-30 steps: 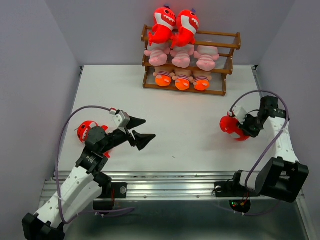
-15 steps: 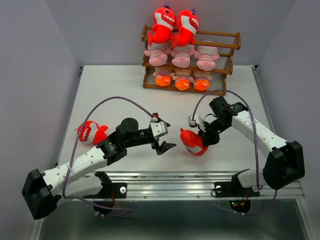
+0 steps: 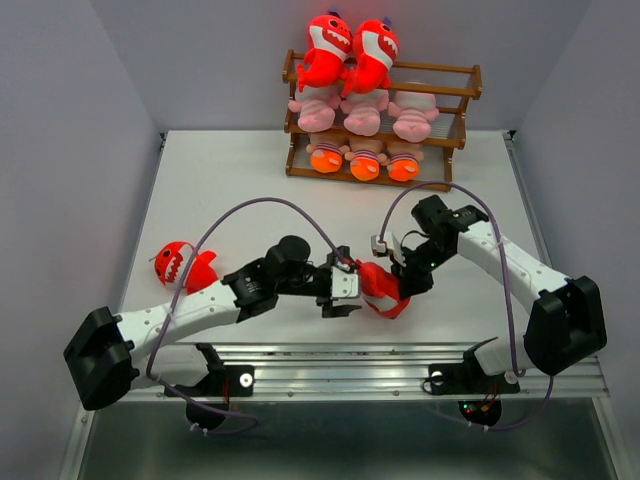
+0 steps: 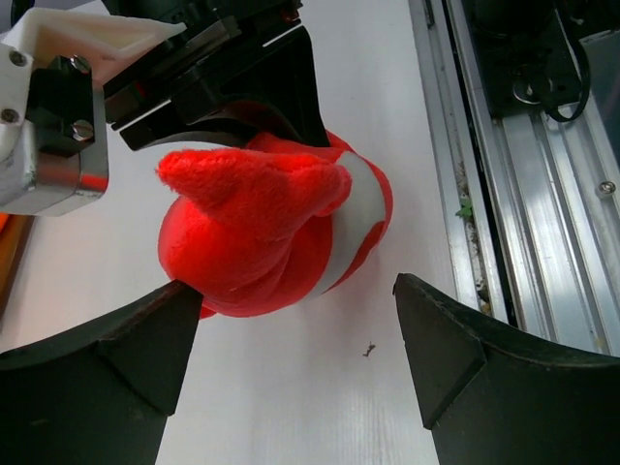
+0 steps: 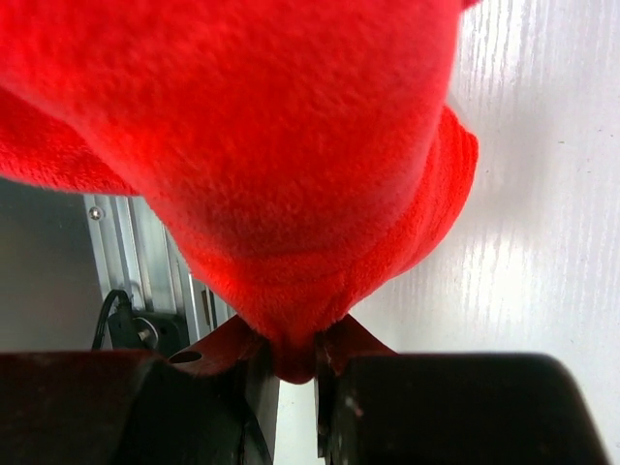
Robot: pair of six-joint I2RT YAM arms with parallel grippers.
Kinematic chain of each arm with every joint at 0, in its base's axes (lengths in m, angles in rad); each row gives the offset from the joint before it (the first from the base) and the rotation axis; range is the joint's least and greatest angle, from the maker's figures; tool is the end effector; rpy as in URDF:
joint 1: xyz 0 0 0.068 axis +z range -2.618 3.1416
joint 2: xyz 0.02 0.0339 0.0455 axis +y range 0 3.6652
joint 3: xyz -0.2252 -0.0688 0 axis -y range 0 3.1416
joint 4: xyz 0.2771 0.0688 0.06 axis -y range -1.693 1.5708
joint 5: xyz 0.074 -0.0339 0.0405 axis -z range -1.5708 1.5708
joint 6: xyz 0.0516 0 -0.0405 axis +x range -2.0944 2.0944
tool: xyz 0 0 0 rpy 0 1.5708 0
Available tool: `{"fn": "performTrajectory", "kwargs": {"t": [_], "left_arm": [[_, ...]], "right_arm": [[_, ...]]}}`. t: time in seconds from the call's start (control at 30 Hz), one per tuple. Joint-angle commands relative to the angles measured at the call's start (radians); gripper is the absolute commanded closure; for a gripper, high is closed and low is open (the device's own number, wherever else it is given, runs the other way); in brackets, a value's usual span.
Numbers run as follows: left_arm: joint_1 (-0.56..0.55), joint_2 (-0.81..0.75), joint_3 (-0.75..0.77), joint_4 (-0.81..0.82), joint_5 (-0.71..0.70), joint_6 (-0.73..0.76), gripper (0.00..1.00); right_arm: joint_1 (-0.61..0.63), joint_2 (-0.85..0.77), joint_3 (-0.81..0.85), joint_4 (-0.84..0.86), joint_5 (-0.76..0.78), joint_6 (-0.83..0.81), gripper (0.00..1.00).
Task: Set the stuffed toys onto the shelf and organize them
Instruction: Pass the stuffed toy from the right arm to the left
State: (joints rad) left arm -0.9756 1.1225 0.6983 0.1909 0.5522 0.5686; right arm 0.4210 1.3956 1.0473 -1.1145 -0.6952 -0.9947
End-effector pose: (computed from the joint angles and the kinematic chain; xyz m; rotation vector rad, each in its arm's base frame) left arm 0.1538 -0.2755 0.2298 1.5391 1.0049 -0.7842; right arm 0.2365 0.1421 0.1841 -1.7990 2.0206 0.8986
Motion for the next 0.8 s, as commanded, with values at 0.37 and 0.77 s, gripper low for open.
{"fn": "performTrajectory", "kwargs": {"t": [0.37, 0.77], "left_arm": [[-0.023, 0.042, -0.012, 0.271, -0.106, -0.065, 0.18], [-0.023, 0.086, -0.010, 0.282, -0.018, -0.144, 0.98]], "right_arm": [[0.047, -0.038, -0.040, 0.025, -0.107, 0.001, 0.97], [0.047, -0.066, -0.041, 0.067, -0.113, 0.037, 0.91]]}}
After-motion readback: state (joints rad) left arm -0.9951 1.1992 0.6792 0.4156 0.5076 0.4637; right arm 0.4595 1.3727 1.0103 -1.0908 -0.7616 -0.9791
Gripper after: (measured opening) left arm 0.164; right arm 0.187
